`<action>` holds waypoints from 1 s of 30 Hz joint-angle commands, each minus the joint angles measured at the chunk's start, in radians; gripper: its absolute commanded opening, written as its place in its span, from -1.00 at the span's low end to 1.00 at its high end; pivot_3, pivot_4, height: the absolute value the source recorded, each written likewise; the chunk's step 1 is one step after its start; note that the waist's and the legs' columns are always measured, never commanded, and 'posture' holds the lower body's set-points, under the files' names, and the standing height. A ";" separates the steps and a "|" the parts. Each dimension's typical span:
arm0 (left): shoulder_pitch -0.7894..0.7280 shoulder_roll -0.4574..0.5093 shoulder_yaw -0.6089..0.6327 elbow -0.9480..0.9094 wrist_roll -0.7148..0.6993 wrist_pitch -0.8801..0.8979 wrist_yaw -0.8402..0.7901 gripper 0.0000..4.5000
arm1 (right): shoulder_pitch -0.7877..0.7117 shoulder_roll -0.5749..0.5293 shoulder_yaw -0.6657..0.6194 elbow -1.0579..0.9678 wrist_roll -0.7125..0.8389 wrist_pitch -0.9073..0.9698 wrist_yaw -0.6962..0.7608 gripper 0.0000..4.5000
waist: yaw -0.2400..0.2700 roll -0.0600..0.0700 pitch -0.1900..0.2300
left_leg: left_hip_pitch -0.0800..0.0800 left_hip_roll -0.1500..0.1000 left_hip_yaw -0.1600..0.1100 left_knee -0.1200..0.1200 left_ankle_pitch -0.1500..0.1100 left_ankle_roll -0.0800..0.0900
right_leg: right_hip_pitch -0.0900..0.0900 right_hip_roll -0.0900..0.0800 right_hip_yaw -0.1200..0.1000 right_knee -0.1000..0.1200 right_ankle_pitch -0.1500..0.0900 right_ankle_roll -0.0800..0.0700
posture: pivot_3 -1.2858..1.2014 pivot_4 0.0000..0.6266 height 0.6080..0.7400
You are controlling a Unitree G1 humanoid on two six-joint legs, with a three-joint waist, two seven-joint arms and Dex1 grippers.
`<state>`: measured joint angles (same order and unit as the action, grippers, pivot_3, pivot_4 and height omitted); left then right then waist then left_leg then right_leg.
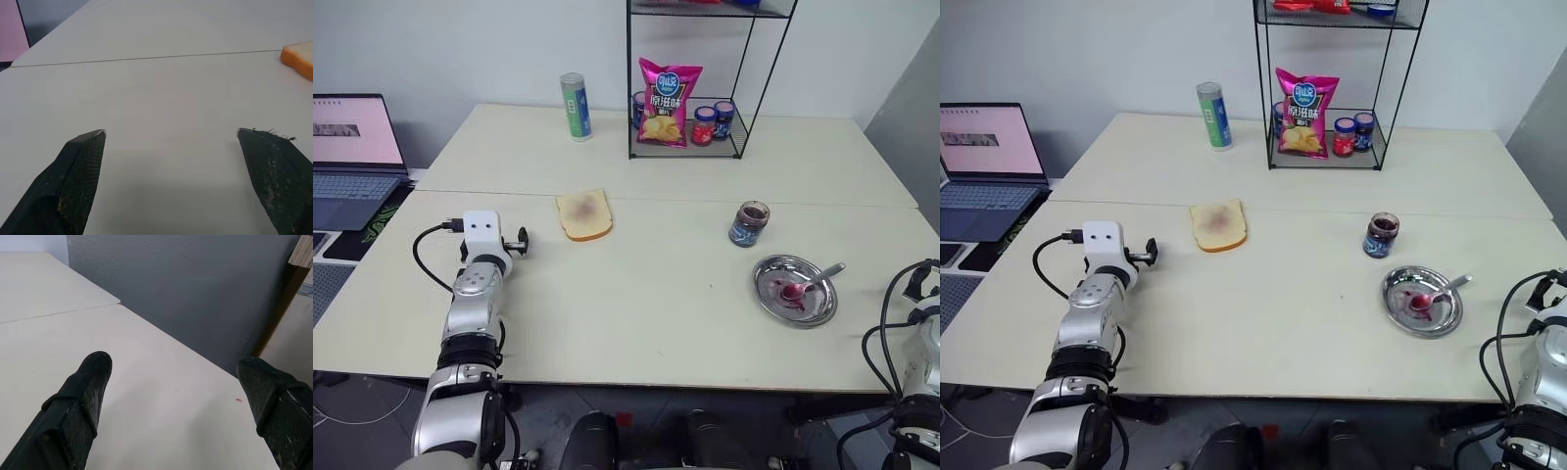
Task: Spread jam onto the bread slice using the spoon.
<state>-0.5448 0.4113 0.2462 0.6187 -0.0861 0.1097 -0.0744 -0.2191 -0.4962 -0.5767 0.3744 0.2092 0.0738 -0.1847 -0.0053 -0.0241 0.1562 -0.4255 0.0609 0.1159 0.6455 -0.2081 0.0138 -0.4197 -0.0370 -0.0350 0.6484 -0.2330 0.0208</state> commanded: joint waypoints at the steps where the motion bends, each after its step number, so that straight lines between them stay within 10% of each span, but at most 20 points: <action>1: 0.003 0.008 0.015 -0.057 -0.011 0.000 0.001 1.00 | -0.013 -0.026 -0.013 -0.015 -0.011 -0.022 0.000 0.99 | 0.000 0.000 0.000 | 0.000 0.000 0.000 0.000 0.000 0.000 | 0.000 0.000 0.000 0.000 0.000 0.000 | 0.03 -0.52 1.00; 15: 0.107 0.071 0.024 -0.331 -0.209 0.080 -0.344 1.00 | 0.009 -0.077 0.018 -0.276 0.104 0.069 0.206 0.99 | -0.002 0.001 0.001 | 0.000 0.000 0.000 0.000 0.000 0.000 | 0.000 0.000 0.000 0.000 0.000 0.000 | 0.03 -0.52 1.00; 24: 0.088 0.134 -0.181 -0.328 -0.140 0.229 -0.546 1.00 | -0.112 -0.231 0.401 -0.754 0.523 0.586 0.730 0.99 | -0.011 0.002 0.000 | 0.000 0.002 -0.003 0.000 0.000 0.000 | 0.001 0.000 0.000 0.001 -0.002 -0.003 | 0.03 -0.52 1.00; 30: -0.030 0.064 -0.228 -0.118 -0.060 0.163 -0.473 1.00 | -0.199 -0.156 0.606 -0.770 0.564 0.695 0.833 0.99 | 0.006 0.000 0.000 | -0.005 0.001 -0.005 0.000 0.000 0.000 | -0.002 0.001 -0.002 -0.001 0.000 -0.008 | 0.03 -0.52 1.00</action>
<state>-0.5318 0.4877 0.0104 0.4580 -0.1713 0.3084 -0.5815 -0.3903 -0.6697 -0.0080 -0.3794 0.7598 0.7485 0.6152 0.0007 -0.0244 0.1566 -0.4308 0.0609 0.1107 0.6464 -0.2083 0.0141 -0.4220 -0.0352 -0.0380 0.6472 -0.2324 0.0130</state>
